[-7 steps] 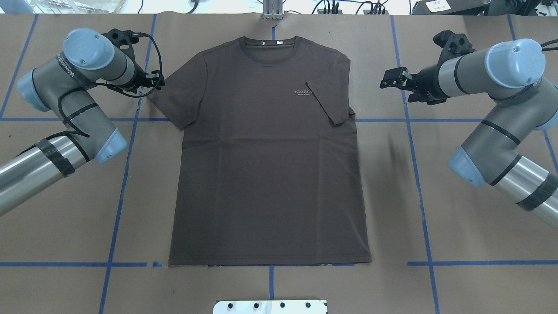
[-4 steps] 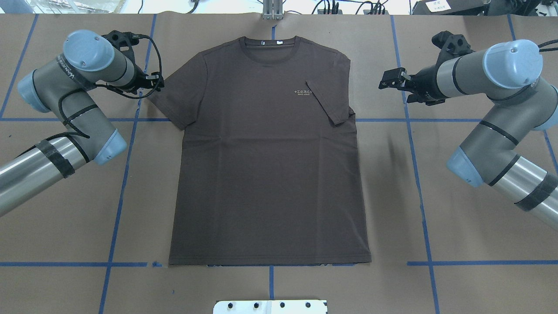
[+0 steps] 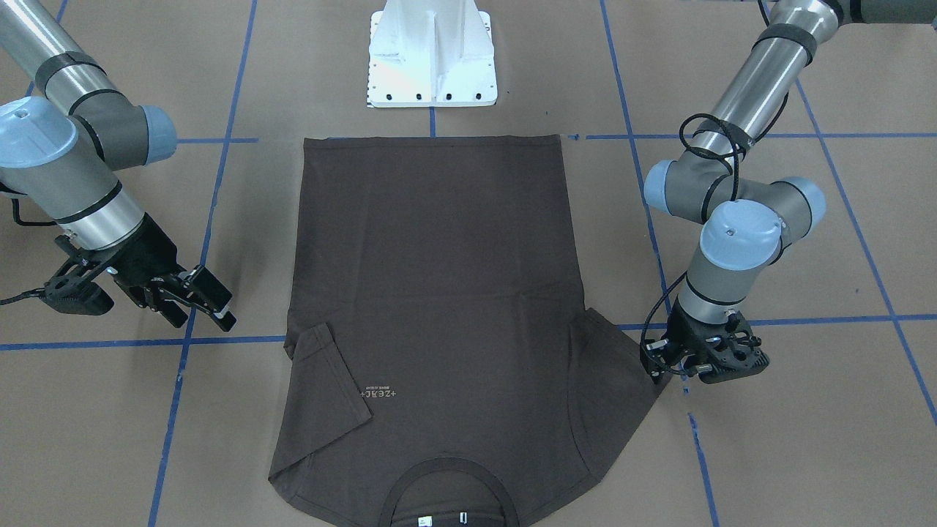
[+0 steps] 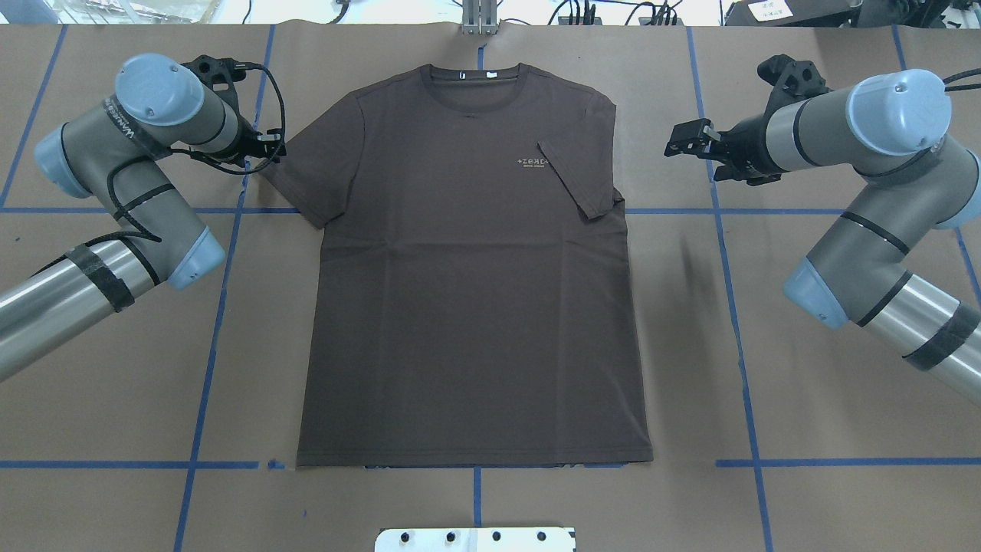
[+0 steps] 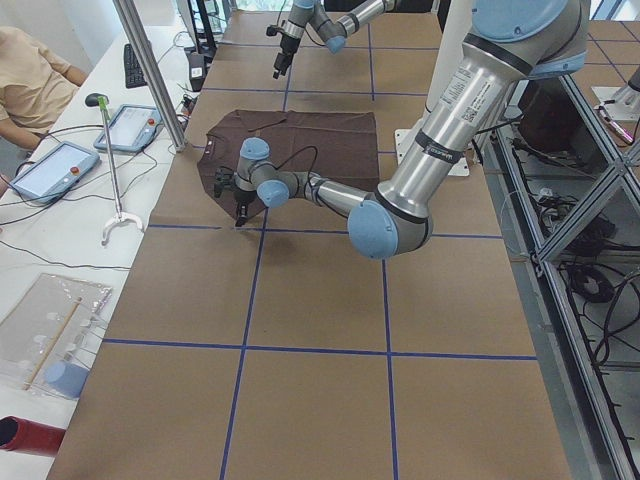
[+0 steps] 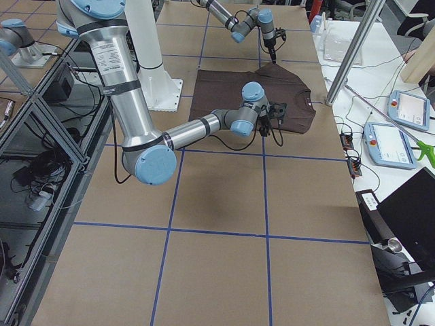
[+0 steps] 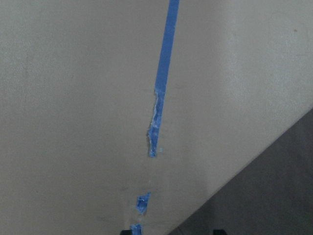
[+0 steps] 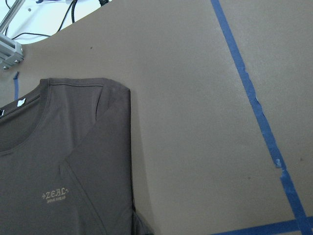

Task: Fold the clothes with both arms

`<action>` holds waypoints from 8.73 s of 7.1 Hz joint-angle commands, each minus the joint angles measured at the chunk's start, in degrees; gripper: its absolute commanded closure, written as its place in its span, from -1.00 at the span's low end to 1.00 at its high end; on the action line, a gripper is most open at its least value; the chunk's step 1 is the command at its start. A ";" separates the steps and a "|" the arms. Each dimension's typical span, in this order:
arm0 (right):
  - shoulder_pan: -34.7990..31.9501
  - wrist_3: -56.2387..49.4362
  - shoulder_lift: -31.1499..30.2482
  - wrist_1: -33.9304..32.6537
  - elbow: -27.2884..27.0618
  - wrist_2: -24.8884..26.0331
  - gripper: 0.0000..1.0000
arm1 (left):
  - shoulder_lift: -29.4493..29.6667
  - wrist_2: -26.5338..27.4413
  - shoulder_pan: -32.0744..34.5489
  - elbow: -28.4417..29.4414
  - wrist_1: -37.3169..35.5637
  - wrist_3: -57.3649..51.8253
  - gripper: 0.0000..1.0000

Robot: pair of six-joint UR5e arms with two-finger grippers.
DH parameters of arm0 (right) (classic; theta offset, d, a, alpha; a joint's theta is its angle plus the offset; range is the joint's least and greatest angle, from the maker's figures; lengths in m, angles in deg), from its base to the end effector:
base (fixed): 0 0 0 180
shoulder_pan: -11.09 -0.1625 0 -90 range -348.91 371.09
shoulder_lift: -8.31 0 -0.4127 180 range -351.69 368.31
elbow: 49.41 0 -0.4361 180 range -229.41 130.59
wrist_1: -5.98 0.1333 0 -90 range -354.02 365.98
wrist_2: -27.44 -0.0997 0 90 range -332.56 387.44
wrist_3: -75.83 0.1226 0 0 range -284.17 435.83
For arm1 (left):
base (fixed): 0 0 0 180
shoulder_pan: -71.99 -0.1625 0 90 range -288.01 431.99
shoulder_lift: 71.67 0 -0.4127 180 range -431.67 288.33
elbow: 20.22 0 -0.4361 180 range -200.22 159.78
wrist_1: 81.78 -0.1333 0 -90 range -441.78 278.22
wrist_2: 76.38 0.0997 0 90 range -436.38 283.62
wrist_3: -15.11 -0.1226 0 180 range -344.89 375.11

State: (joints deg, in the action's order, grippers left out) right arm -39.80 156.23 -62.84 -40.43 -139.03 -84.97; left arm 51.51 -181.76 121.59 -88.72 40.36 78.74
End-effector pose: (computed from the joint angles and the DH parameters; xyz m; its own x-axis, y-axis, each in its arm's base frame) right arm -0.3705 -0.5930 0.3799 0.3756 0.2176 0.9009 -0.4485 0.8933 -0.0288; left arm 0.4461 -0.6797 0.4359 0.6922 -0.1526 -0.7053 0.3435 0.9292 0.1361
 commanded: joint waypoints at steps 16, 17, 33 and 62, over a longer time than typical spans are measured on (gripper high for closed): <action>-2.36 -0.07 -1.01 0.17 -1.17 -4.63 -1.00 | 5.38 -9.23 -0.47 -2.59 -1.12 4.72 1.00; -2.46 -0.07 -1.10 0.09 -1.08 -4.83 -1.00 | 8.97 -9.15 -0.64 -2.16 -3.99 5.62 1.00; 45.57 36.20 -15.78 -28.87 -33.25 29.46 -0.99 | -12.35 -14.59 -8.29 -30.28 5.12 14.59 -0.56; 45.79 40.62 -13.05 -31.38 -33.69 32.96 1.00 | -29.67 11.60 -38.53 -46.10 -3.93 46.85 -0.20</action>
State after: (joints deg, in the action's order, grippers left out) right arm 5.92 196.79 -75.96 -71.84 -172.75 -52.02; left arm 21.86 -170.06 83.32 -134.78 36.48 125.59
